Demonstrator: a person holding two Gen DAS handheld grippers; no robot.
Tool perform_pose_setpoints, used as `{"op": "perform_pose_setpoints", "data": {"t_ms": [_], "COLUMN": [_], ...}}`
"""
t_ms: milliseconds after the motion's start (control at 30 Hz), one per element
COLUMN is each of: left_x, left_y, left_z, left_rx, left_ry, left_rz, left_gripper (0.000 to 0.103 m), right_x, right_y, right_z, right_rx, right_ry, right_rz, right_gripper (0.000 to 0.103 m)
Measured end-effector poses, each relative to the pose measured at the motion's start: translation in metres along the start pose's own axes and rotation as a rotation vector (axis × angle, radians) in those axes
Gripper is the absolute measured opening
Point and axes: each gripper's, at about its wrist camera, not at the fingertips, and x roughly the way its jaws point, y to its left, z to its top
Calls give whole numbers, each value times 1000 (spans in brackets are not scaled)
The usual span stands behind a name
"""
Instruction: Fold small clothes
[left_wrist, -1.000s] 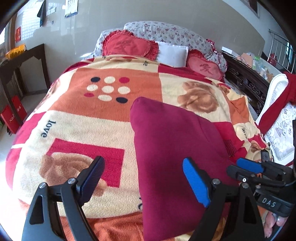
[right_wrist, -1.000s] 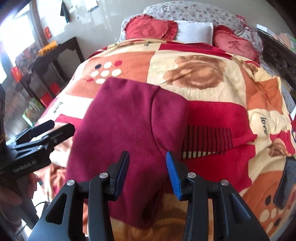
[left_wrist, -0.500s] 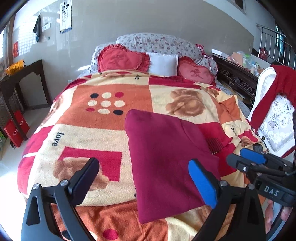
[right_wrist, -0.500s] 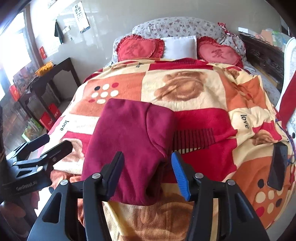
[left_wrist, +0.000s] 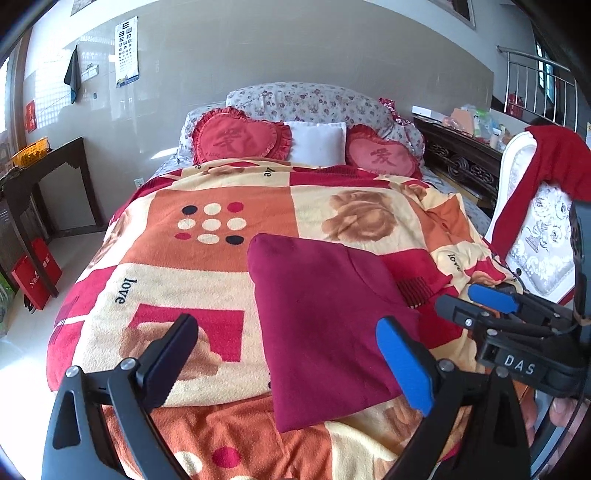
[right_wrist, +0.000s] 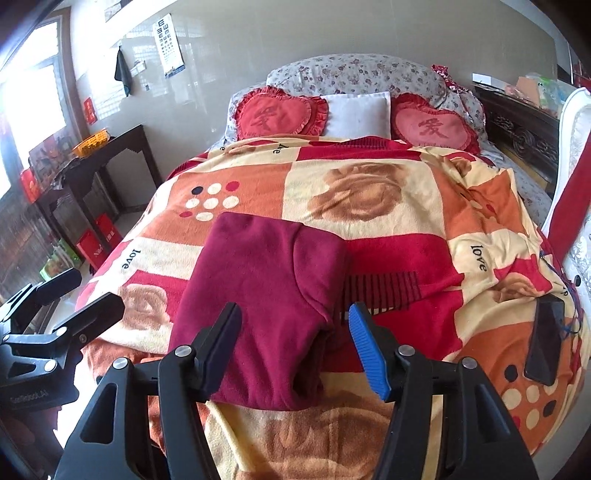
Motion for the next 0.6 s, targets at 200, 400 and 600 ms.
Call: {"op": "perform_pose_setpoints", "data": {"t_ms": [200,400,600], "left_x": [3,4,3], "left_y": [5,7,2], "left_z": [-1,-3,-6], "left_rx": [-17,-1,58], "left_ry": [17,21,11], "left_rz": [11,43,119], "left_gripper": [99,103,103], "right_x": [-1,2,8], "right_y": [-2,2,6], "right_z": [1,2,1], "right_rx": [5,-1,-2], "right_ry": [-6,2,15], "right_rz": [1,9,14], "right_gripper": [41,41,41]}}
